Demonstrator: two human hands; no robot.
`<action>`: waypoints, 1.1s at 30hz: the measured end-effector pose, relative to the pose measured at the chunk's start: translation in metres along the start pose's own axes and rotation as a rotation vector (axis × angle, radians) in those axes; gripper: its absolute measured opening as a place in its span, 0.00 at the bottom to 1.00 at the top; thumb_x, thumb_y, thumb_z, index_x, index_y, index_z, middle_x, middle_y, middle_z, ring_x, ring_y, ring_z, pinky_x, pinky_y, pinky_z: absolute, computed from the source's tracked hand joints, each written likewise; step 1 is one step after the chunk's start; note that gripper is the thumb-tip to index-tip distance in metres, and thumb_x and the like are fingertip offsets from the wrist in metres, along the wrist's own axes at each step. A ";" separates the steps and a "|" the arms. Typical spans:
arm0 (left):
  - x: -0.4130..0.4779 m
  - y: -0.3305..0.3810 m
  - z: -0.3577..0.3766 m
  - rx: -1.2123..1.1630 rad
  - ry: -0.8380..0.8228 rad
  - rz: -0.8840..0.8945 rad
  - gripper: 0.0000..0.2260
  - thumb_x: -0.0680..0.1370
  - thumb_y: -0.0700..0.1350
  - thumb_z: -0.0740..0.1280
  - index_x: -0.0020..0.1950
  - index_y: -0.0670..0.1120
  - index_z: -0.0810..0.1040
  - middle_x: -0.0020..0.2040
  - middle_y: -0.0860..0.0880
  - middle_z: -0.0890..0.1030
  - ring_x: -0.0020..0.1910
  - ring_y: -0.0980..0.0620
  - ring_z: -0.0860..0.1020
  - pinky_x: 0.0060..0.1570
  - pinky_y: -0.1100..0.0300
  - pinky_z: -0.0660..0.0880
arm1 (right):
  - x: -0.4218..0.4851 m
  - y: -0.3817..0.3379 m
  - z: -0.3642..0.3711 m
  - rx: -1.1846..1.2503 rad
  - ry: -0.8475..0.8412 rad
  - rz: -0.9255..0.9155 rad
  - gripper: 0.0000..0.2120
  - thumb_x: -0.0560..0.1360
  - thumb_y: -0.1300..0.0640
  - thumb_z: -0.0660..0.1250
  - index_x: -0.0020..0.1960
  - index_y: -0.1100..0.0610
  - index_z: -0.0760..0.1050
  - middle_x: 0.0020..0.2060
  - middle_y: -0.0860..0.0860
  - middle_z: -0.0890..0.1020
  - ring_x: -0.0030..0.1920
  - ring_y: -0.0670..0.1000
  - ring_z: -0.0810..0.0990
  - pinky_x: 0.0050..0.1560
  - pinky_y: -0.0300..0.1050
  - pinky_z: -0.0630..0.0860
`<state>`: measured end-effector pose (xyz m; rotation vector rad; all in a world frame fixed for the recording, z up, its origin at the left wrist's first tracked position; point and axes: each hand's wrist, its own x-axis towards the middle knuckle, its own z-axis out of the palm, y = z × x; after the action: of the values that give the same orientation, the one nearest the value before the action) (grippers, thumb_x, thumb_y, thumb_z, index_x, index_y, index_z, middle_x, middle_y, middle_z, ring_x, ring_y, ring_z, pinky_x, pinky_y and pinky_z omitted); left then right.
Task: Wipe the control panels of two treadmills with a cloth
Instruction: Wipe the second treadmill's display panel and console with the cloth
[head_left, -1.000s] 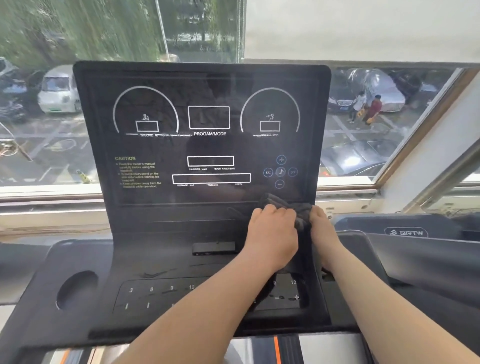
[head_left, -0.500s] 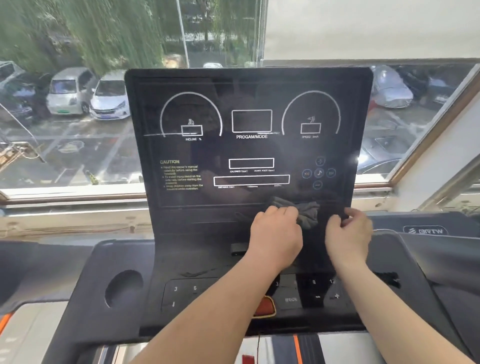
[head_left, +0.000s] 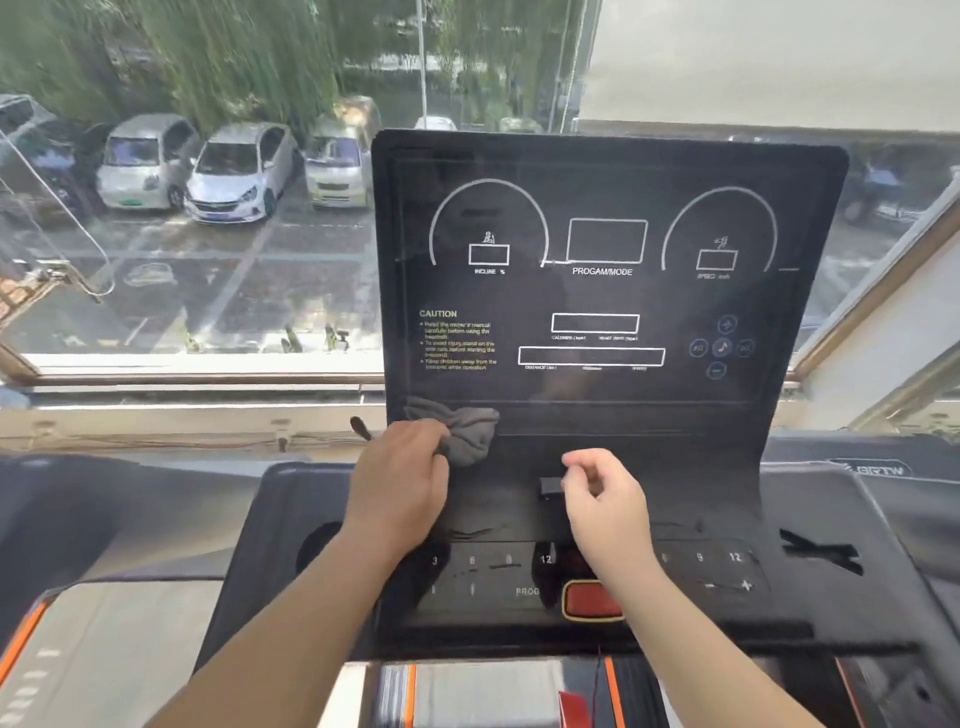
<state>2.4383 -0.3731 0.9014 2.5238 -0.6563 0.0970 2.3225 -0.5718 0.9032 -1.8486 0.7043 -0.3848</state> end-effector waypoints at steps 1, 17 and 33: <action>-0.005 -0.007 0.002 -0.008 0.012 0.013 0.09 0.76 0.43 0.59 0.51 0.46 0.78 0.49 0.49 0.82 0.51 0.43 0.78 0.48 0.48 0.74 | -0.003 0.000 -0.002 0.016 0.004 0.011 0.13 0.81 0.64 0.63 0.48 0.48 0.80 0.39 0.54 0.83 0.30 0.45 0.74 0.33 0.34 0.71; 0.026 0.074 0.042 0.072 0.044 0.240 0.15 0.74 0.46 0.58 0.51 0.45 0.82 0.49 0.48 0.84 0.49 0.42 0.80 0.45 0.47 0.77 | 0.001 0.001 -0.033 0.079 -0.029 0.092 0.12 0.81 0.63 0.63 0.49 0.49 0.81 0.37 0.50 0.86 0.35 0.48 0.80 0.36 0.44 0.75; -0.143 -0.021 0.041 0.144 -0.180 0.211 0.18 0.75 0.52 0.68 0.65 0.52 0.80 0.73 0.49 0.79 0.72 0.45 0.76 0.68 0.46 0.75 | -0.048 0.009 0.019 0.108 -0.214 0.176 0.11 0.82 0.66 0.61 0.51 0.55 0.81 0.33 0.52 0.85 0.30 0.47 0.77 0.31 0.41 0.72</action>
<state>2.3203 -0.3159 0.8286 2.6130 -1.0207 -0.0087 2.2935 -0.5294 0.8907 -1.6808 0.6793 -0.1062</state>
